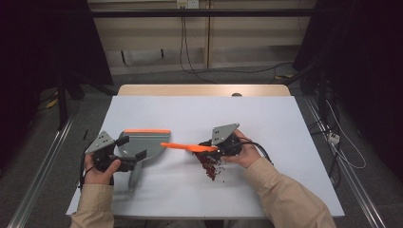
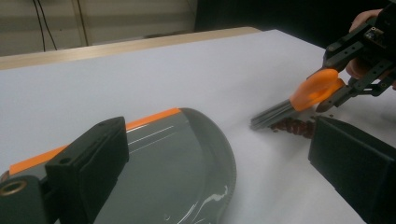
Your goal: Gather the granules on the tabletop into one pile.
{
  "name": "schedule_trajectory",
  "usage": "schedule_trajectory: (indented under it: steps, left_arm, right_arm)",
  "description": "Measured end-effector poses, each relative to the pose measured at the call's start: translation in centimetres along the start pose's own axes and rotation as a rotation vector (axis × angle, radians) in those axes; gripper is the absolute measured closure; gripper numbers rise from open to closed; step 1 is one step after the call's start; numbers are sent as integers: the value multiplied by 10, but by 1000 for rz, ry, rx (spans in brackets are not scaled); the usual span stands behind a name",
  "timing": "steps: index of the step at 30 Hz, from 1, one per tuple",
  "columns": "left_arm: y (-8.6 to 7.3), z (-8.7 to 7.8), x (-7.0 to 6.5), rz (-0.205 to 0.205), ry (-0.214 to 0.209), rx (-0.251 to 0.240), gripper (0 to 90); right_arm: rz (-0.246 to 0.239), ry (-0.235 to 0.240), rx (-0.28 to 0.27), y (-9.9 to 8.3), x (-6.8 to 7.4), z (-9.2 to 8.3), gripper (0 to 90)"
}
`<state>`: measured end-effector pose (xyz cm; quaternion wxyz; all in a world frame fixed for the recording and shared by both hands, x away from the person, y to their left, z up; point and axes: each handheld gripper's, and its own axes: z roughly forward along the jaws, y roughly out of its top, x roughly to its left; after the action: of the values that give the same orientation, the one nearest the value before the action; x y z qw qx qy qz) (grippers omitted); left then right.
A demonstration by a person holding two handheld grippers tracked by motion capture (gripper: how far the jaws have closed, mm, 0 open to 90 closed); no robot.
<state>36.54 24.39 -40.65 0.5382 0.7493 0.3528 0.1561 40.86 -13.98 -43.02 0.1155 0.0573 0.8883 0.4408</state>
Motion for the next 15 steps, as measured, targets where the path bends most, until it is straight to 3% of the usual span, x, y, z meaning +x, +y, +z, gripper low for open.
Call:
schedule_trajectory:
  steps: [15]
  left_arm:
    - [0,0,-1,-3,0,-3,50]
  right_arm:
    - [6,34,2,1,11,-6,693]
